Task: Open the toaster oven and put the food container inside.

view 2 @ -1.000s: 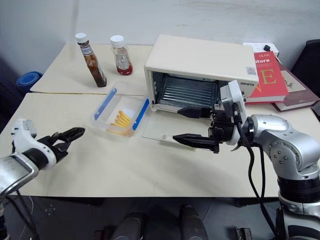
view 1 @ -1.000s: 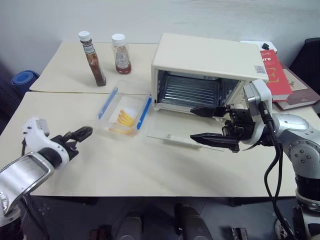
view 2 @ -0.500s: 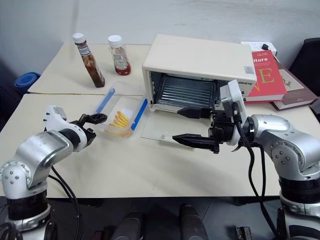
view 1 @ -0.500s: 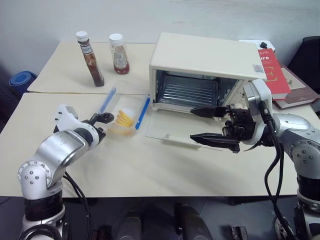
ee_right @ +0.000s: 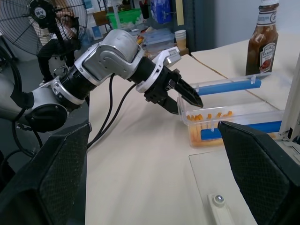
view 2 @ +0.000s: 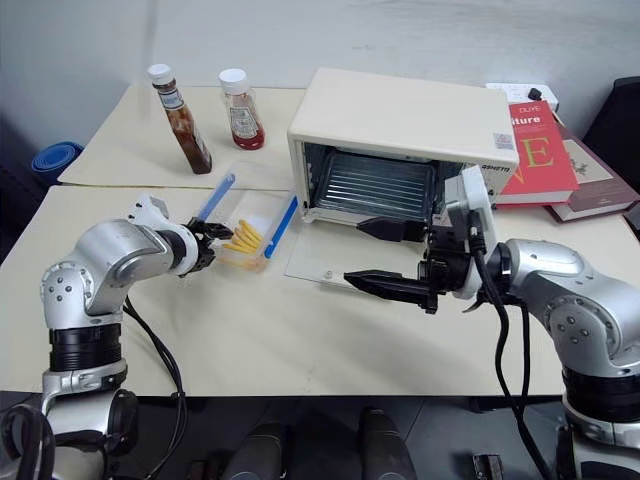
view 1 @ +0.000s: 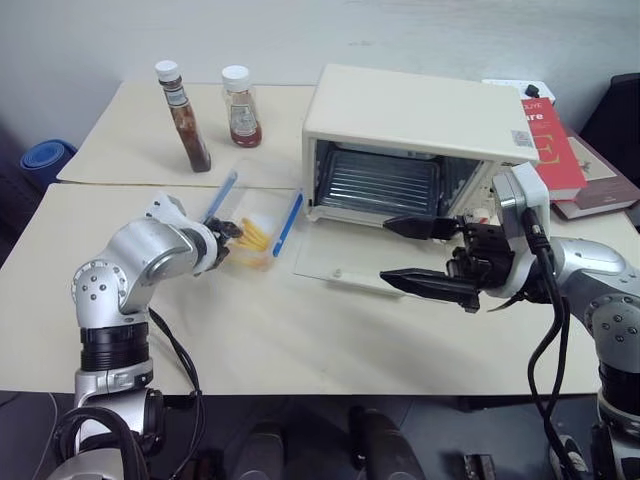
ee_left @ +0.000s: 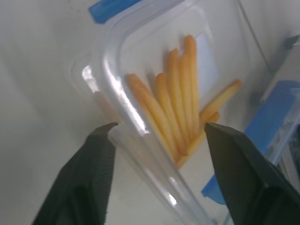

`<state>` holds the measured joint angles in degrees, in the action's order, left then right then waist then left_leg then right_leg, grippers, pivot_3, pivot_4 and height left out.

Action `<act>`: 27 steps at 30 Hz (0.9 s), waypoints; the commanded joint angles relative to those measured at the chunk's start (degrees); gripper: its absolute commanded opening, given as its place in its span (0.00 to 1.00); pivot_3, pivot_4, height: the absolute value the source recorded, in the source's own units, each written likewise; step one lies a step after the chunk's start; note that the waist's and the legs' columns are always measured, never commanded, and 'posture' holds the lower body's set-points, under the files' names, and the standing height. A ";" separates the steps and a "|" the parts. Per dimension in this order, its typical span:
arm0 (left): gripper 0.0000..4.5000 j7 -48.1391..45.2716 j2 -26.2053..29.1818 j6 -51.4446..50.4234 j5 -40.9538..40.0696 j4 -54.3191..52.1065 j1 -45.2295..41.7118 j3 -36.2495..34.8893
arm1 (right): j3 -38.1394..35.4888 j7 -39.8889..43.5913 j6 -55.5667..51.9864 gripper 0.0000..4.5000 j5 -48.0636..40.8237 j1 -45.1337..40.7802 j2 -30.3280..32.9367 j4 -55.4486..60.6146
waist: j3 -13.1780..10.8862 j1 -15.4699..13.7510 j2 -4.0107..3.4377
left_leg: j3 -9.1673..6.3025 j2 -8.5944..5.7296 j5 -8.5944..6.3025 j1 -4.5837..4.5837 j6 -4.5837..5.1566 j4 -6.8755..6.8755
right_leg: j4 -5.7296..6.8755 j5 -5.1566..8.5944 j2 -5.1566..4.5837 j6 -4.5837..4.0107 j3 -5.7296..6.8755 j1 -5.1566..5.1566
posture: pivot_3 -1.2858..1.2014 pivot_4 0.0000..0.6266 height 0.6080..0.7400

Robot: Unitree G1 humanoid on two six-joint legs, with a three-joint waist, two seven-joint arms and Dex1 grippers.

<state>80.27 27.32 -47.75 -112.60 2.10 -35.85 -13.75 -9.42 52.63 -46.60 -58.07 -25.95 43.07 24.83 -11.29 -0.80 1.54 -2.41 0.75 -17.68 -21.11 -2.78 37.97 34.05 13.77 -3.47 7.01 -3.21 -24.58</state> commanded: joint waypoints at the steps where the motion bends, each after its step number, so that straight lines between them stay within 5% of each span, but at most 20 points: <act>1: 0.40 -2.08 3.73 -0.96 0.59 3.43 -2.32 -0.35 | -2.45 -1.25 0.10 1.00 -2.40 0.11 0.11 2.71 | 0.00 0.01 0.00 | 0.00 0.00 0.01 0.01 -0.01 0.00 | 0.01 0.00 0.00 0.00 0.00 0.00 | 0.52 0.24 1.00; 9: 0.01 -12.12 15.44 -10.64 4.00 14.95 -8.11 0.39 | -5.20 -2.39 0.06 1.00 -3.53 1.04 2.70 2.83 | 0.00 -0.09 0.00 | -0.02 -0.02 0.01 -0.05 -0.02 -0.02 | -0.06 0.00 0.00 -0.01 0.02 0.00 | 0.52 0.24 1.00; 17: 0.01 -43.11 28.38 -34.79 22.27 29.09 -22.56 7.38 | -11.43 -1.62 -1.57 1.00 -5.98 5.05 7.77 2.24 | -0.03 -0.08 0.05 | -0.03 -0.04 -0.01 -0.10 0.02 -0.31 | -0.24 0.07 0.01 -0.11 0.12 -0.08 | 0.52 0.24 1.00; 21: 0.01 -58.13 30.43 -44.19 30.93 28.16 -27.02 12.93 | -13.16 -1.57 -2.08 1.00 -6.72 7.22 9.34 2.66 | -0.03 0.25 0.05 | -0.01 -0.04 -0.01 -0.07 0.02 -0.63 | -0.39 0.10 -0.01 -0.14 0.12 -0.12 | 0.52 0.24 1.00; 27: 0.01 -75.45 30.32 -44.75 43.37 27.81 -32.65 22.89 | -14.17 -3.27 -2.50 1.00 -8.20 8.74 9.64 4.08 | -0.07 1.21 0.12 | 0.03 0.01 0.05 -0.36 -0.08 -0.83 | -0.16 0.16 -0.01 -0.10 0.11 -0.71 | 0.52 0.24 1.00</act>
<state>9.92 56.79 -92.70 -72.54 31.48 -65.28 8.92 -21.20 49.84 -49.18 -64.68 -17.09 51.60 26.62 -11.36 0.41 1.66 -2.37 0.76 -17.61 -21.55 -2.89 37.15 33.95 13.93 -3.48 6.91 -3.10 -25.40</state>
